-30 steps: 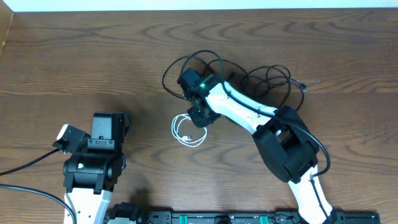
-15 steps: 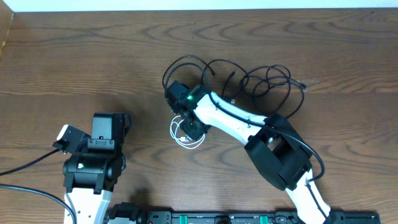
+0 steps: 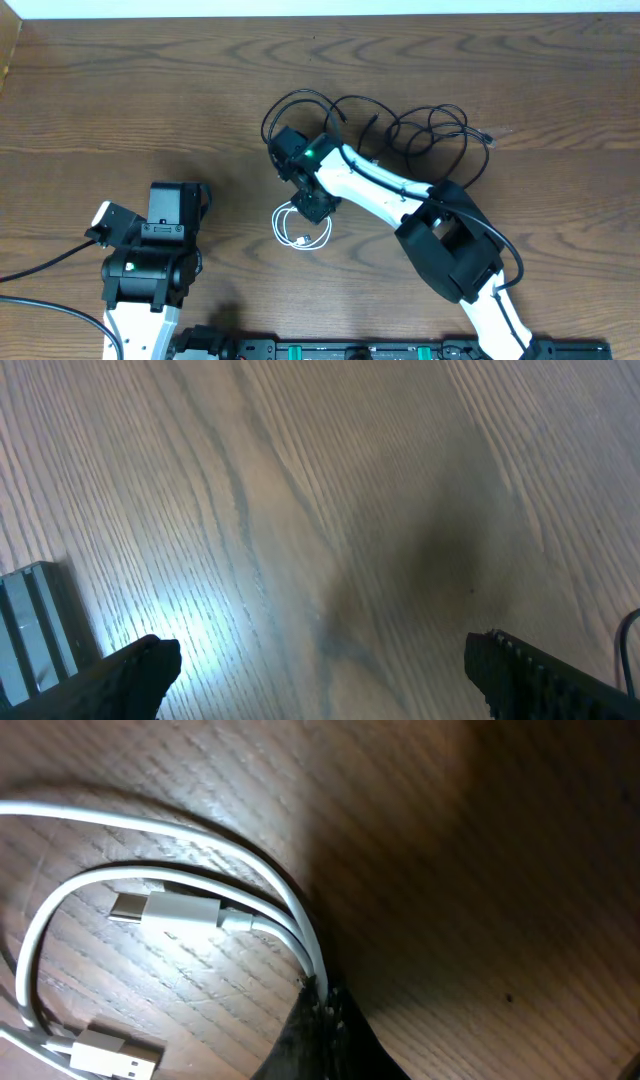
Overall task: Untangle cables
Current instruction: 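Grasp the white cable with the right gripper and lift it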
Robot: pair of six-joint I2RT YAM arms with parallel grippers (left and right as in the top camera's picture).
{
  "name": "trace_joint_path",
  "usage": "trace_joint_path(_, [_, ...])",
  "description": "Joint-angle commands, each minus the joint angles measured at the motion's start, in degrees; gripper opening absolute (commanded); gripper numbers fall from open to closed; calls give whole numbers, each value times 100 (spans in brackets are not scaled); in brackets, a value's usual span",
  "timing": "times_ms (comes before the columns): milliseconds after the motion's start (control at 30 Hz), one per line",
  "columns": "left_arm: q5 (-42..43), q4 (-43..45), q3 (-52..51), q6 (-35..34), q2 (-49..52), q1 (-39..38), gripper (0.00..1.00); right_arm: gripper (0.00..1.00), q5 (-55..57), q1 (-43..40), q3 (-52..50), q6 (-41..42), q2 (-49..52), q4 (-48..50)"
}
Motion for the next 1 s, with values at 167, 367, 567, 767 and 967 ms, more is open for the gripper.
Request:
trace_joint_path(167, [-160, -17, 79, -74, -4, 28, 98, 1, 96, -610, -44, 566, 240, -549])
trace_joint_path(367, [-155, -11, 79, -76, -4, 28, 98, 1, -11, -960, -44, 667, 216, -850])
trace_joint_path(567, [671, 299, 79, -76, -4, 28, 98, 1, -289, -1233, -44, 640, -90, -1196])
trace_joint_path(767, [2269, 708, 79, -70, 83, 28, 98, 1, -317, -1585, -44, 621, -586, -1438])
trace_joint_path(967, [2634, 743, 79, -72, 411, 28, 98, 1, -487, -2153, -44, 450, -1349, -1609])
